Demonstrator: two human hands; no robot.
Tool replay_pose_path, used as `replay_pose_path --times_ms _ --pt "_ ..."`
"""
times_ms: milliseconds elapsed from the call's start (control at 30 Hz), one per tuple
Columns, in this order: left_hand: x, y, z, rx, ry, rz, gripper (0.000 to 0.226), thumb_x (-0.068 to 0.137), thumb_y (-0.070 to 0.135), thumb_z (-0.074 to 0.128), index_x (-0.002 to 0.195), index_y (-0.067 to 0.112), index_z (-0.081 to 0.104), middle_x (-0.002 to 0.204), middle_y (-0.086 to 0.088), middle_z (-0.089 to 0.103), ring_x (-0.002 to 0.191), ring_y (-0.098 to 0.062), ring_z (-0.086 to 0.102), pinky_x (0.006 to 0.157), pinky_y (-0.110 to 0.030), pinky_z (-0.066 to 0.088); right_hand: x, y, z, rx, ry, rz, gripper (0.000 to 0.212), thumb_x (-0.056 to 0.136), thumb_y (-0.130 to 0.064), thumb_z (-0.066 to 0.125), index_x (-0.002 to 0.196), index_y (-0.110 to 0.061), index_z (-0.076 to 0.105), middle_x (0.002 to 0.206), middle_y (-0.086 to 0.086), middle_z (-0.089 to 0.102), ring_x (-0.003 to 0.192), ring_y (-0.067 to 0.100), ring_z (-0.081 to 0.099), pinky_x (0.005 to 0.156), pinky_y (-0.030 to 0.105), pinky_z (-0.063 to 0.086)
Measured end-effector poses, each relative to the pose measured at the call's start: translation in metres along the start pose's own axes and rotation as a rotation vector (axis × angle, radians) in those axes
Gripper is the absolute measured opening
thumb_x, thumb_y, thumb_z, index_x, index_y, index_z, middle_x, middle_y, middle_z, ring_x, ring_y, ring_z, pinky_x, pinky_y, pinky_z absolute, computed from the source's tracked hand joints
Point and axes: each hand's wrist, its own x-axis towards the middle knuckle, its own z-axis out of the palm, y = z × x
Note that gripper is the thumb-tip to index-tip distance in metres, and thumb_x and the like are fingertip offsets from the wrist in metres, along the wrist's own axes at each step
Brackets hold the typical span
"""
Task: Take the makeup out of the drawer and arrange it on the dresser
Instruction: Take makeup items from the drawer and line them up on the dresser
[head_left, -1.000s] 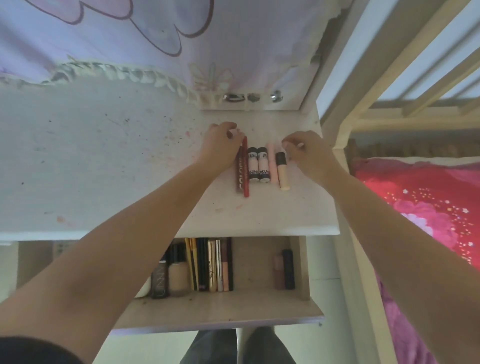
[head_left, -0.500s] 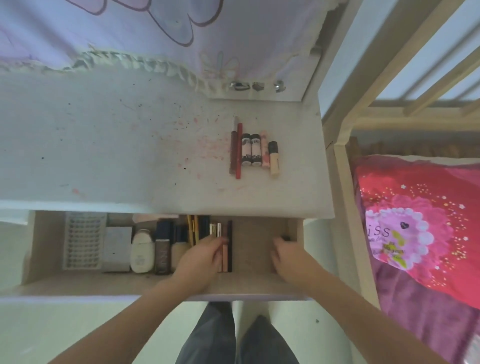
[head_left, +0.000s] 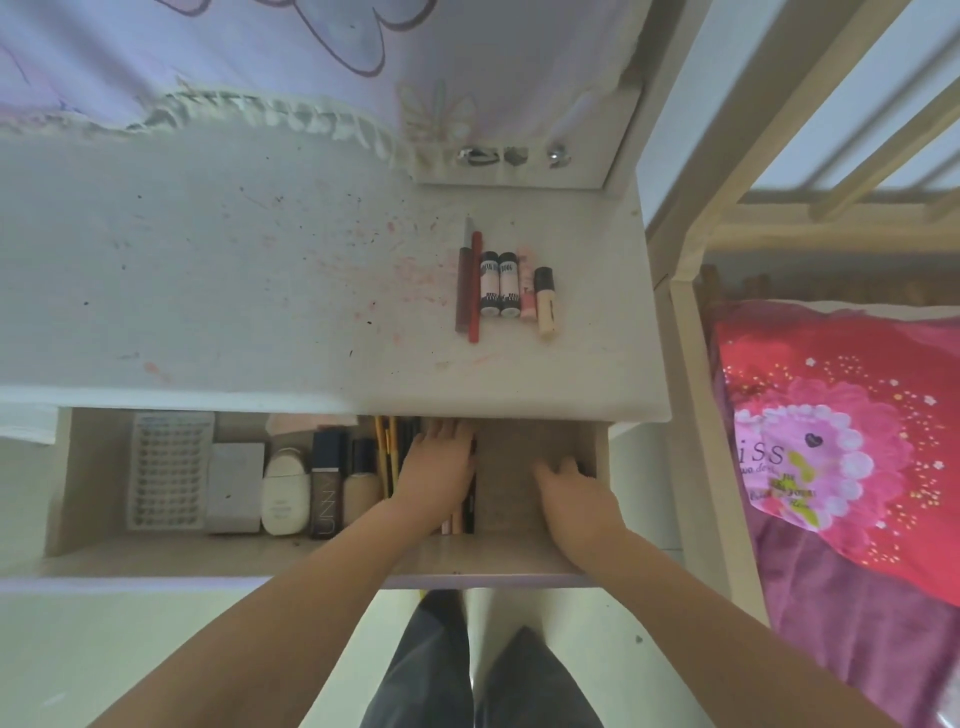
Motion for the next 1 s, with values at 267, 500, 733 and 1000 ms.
replay_pose_path --times_ms 267,500,733,1000 --pt "-0.047 0.008 -0.079 -0.621 0.015 0.089 0.02 0.089 0.032 0.054 0.099 0.046 0.045 0.09 0.025 0.06 0.088 0.007 0.06 0.081 -0.017 0.053 -0.028 0.021 -0.028 0.313 -0.005 -0.236 0.018 0.098 -0.028 0.043 0.115 -0.021 0.045 0.106 -0.004 0.058 0.089 0.017 0.059 0.076 0.028 0.046" --pt "0.058 -0.018 -0.191 -0.755 0.395 -0.09 0.009 0.091 0.022 0.058 0.098 0.027 0.055 0.078 0.009 0.066 0.057 0.006 0.06 0.048 -0.005 0.042 0.015 0.047 -0.17 0.873 0.415 -0.147 0.007 0.088 -0.034 0.05 0.087 -0.037 0.056 0.068 -0.01 0.061 0.05 -0.006 0.055 0.043 0.01 0.041" --pt "0.149 -0.012 -0.165 -0.63 0.327 -0.229 0.015 0.091 0.027 0.058 0.102 0.016 0.057 0.079 0.01 0.054 0.065 -0.001 0.051 0.048 -0.012 0.037 0.103 0.052 -0.186 0.712 0.38 -0.028 0.022 0.094 -0.036 0.05 0.1 -0.018 0.062 0.084 -0.001 0.062 0.081 0.021 0.06 0.068 0.036 0.052" --pt "0.144 0.006 -0.154 -0.567 0.343 -0.195 0.021 0.092 0.026 0.055 0.11 0.014 0.058 0.094 0.0 0.057 0.073 -0.007 0.051 0.06 -0.016 0.037 0.104 0.055 -0.171 0.625 0.476 -0.043 0.021 0.095 -0.025 0.049 0.108 -0.019 0.064 0.109 0.003 0.054 0.084 0.015 0.056 0.086 0.038 0.048"
